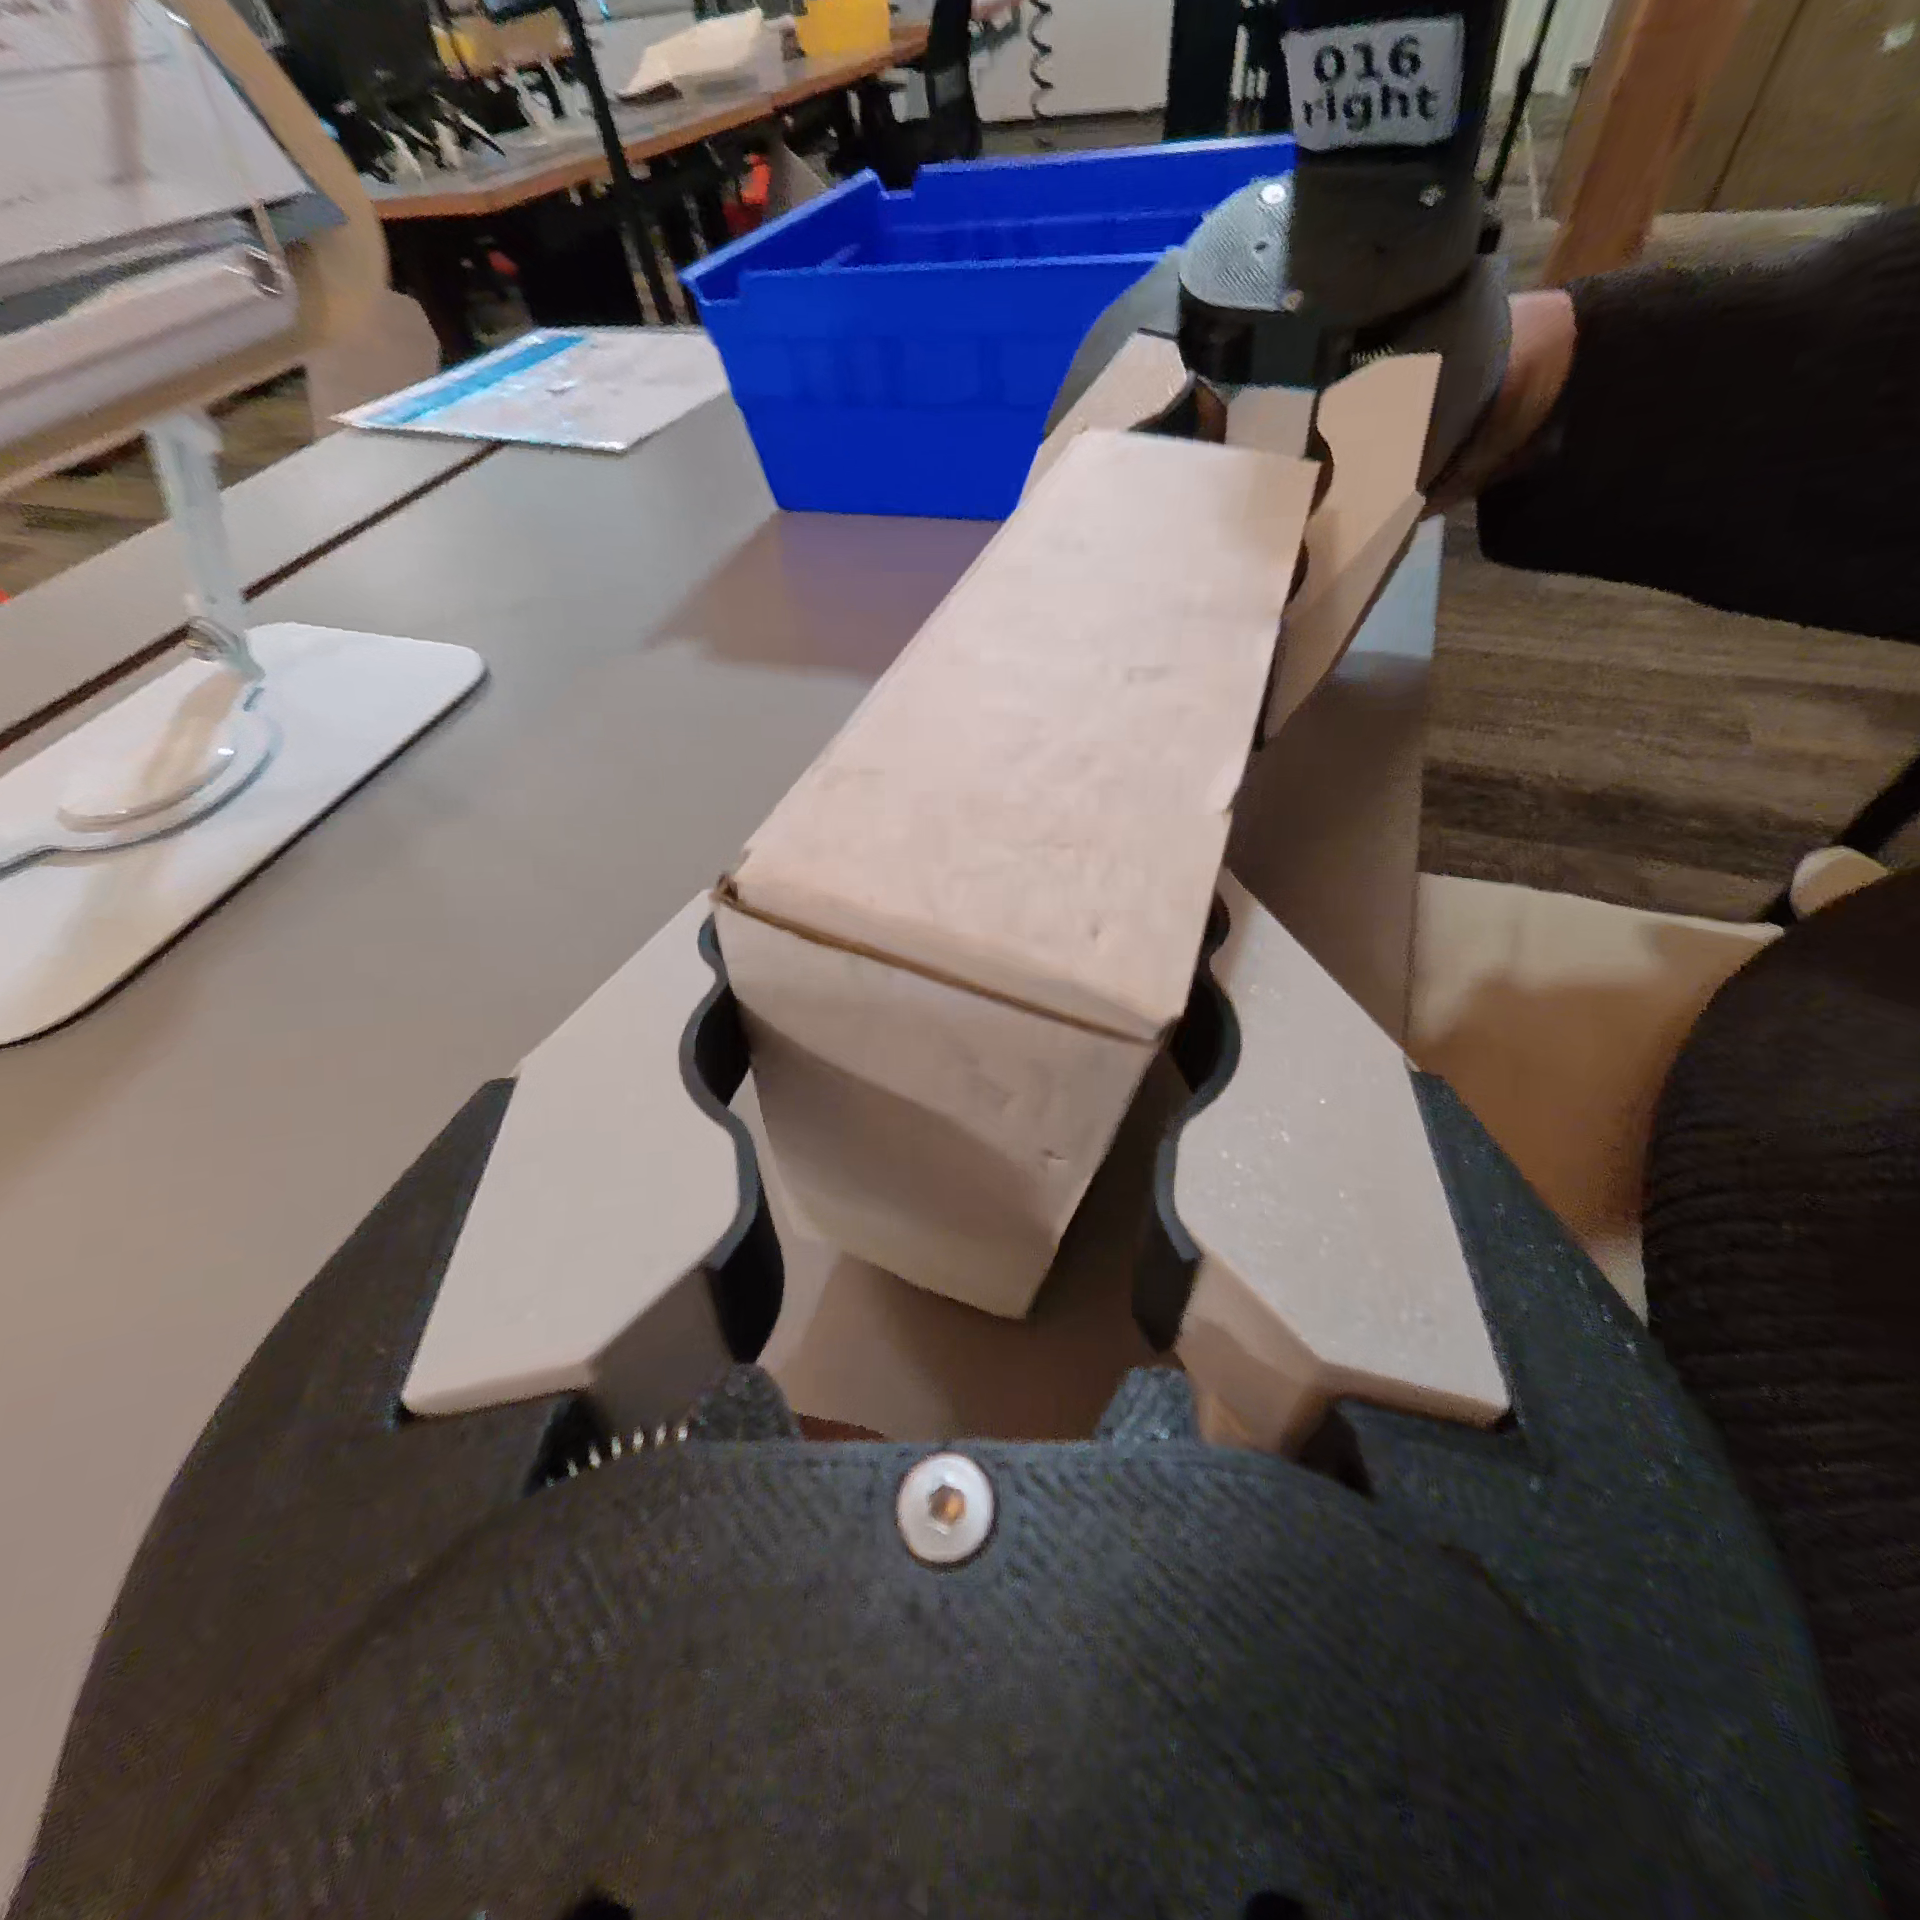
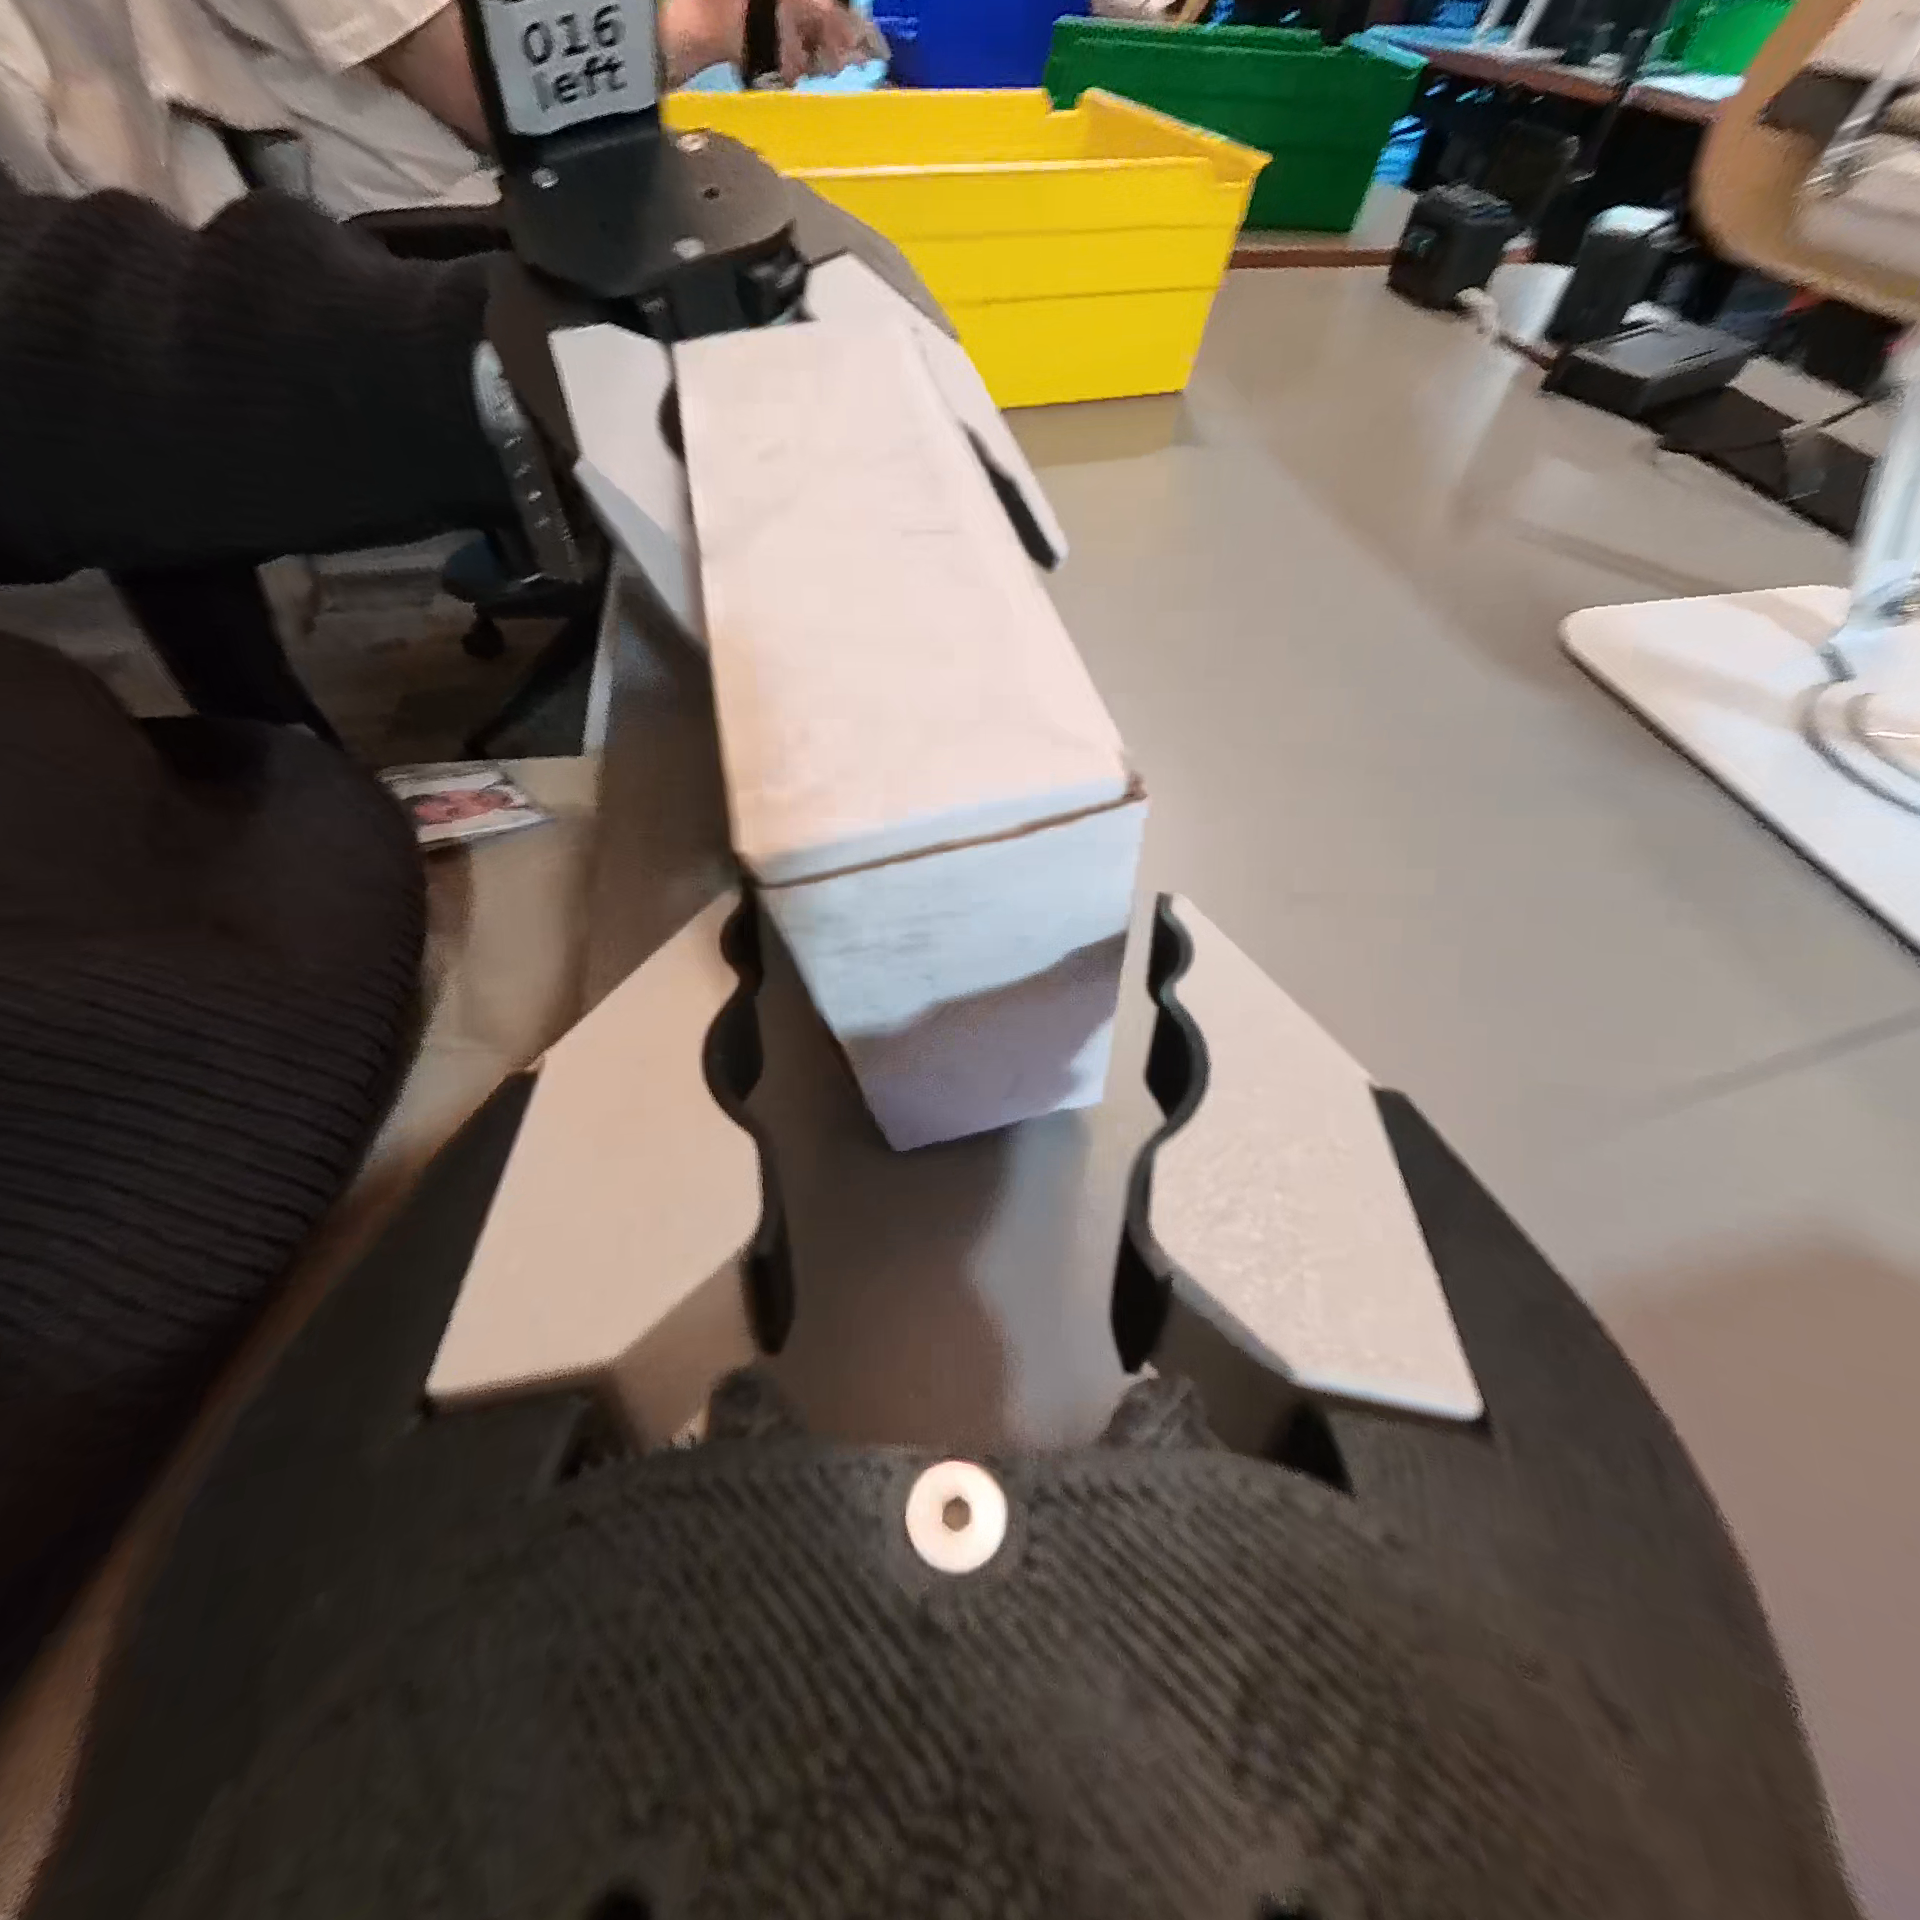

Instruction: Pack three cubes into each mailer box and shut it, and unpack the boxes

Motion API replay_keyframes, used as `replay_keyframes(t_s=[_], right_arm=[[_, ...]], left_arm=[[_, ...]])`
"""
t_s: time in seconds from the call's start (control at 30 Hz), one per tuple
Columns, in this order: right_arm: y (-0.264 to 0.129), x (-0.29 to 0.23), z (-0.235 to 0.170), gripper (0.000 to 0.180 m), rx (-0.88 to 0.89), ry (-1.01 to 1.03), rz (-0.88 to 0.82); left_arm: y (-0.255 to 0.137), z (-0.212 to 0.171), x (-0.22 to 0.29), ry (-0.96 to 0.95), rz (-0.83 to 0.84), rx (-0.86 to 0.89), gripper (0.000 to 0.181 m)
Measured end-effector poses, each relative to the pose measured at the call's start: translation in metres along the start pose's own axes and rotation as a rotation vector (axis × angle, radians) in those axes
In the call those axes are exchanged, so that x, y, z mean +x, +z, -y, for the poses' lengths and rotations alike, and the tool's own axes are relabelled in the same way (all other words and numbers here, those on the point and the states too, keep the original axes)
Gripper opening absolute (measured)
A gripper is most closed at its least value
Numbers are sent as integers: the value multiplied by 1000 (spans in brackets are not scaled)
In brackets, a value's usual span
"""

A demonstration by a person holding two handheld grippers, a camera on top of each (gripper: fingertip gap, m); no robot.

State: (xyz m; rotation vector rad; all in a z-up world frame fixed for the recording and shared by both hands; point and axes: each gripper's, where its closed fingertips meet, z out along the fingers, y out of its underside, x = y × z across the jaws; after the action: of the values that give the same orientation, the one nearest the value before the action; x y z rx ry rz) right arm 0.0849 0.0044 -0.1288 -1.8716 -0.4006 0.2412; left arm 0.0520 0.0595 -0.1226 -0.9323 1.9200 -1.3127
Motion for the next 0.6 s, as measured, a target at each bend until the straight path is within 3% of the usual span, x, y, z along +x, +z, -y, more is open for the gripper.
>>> replay_keyframes(t_s=[0.03,0.13,0.27,0.4,0.53,0.6], right_arm=[[0,8,3,77,17,4,-36],[-6,37,13,84,59,7,-191],[-23,54,47,76,123,-135,-432],[-20,20,90,62,188,-342,-580],[4,-16,92,43,88,-600,-650],[14,-23,92,42,54,-672,-653]], left_arm=[[-1,2,-7,-11,31,12,83],[-4,6,-38,-12,191,32,78],[-8,3,-61,4,309,21,78],[-11,3,-54,22,347,5,77],[-7,12,-38,84,371,-14,76],[-2,15,-32,110,366,-19,76]])
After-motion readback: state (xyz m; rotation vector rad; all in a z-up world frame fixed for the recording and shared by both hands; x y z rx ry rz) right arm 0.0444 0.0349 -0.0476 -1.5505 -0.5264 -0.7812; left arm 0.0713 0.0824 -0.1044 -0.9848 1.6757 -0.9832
